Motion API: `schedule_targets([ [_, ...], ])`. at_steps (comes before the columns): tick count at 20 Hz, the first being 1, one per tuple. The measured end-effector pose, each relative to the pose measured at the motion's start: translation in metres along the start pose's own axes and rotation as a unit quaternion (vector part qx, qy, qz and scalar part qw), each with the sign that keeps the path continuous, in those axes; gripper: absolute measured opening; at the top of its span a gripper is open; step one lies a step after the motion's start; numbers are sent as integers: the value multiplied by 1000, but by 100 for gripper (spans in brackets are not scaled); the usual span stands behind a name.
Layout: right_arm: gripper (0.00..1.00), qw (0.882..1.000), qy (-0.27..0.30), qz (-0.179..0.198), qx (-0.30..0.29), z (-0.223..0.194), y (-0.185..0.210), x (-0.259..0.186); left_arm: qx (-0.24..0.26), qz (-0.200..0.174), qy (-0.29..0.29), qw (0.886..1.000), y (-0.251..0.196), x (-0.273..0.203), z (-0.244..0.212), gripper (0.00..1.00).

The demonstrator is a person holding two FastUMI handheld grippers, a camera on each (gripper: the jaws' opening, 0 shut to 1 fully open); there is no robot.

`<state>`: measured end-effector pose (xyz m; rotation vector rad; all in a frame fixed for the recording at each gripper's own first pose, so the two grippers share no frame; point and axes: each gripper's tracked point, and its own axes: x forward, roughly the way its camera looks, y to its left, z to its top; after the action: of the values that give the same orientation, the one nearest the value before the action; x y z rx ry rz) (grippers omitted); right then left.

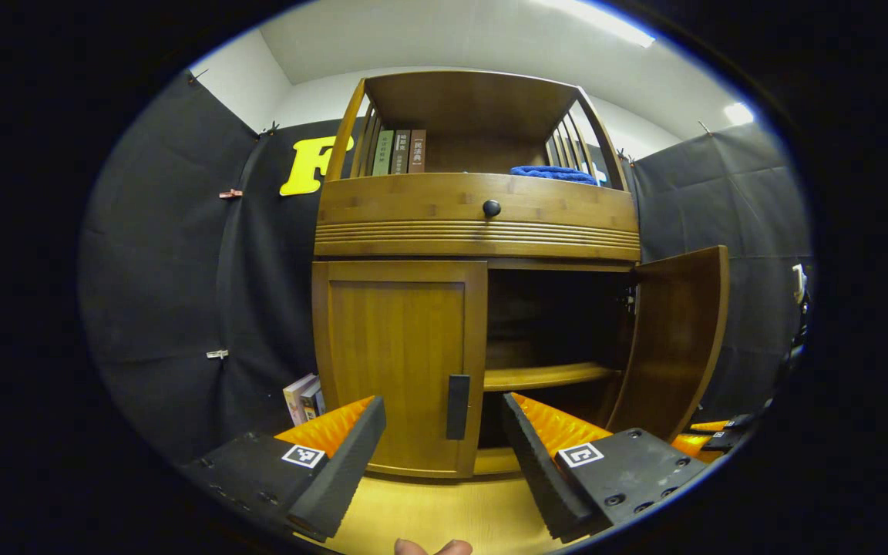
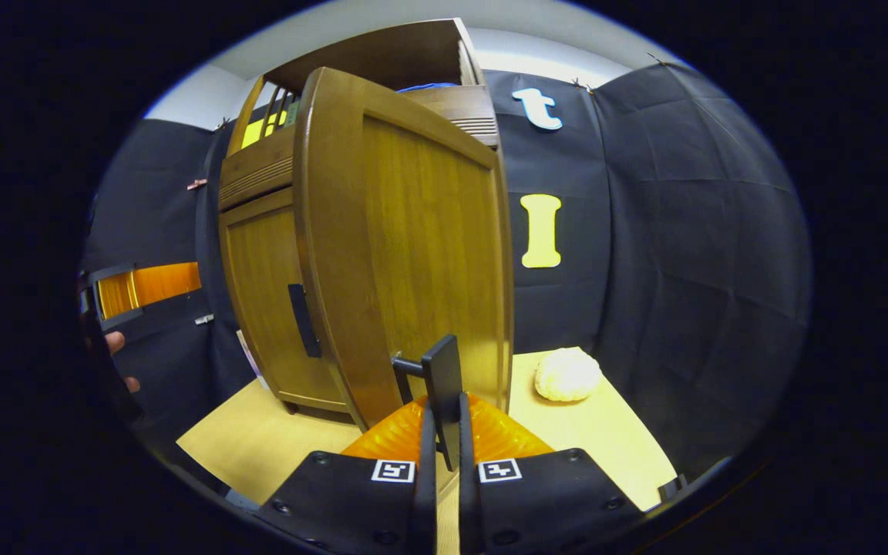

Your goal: Open the right door of the double-door shoe cabinet with the right hand, and open the left door with the left hand.

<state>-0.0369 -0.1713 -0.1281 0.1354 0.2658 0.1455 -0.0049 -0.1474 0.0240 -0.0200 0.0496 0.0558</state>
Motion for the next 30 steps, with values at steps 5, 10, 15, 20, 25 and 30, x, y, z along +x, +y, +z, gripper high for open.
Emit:
schedule_targets([
  [5,15,1000,0,6,12,7,-36,-7,-2,-3,-5,1000,-24,12,1,94],
  [10,12,1000,1,9,22,15,-69,-9,-4,-5,-6,1000,-42,22,-1,94],
  [15,10,1000,-5,7,23,22,-96,-12,0,-9,-9,1000,-53,34,-2,94],
  [20,10,1000,-11,9,19,25,-101,-10,-10,-10,0,1000,-53,49,-12,94],
  [25,10,1000,-11,10,8,26,-105,-12,-10,-5,4,1000,-44,69,-21,92],
  [30,9,999,-37,-6,9,42,-118,-23,-13,-15,10,1000,-40,87,-33,94],
])
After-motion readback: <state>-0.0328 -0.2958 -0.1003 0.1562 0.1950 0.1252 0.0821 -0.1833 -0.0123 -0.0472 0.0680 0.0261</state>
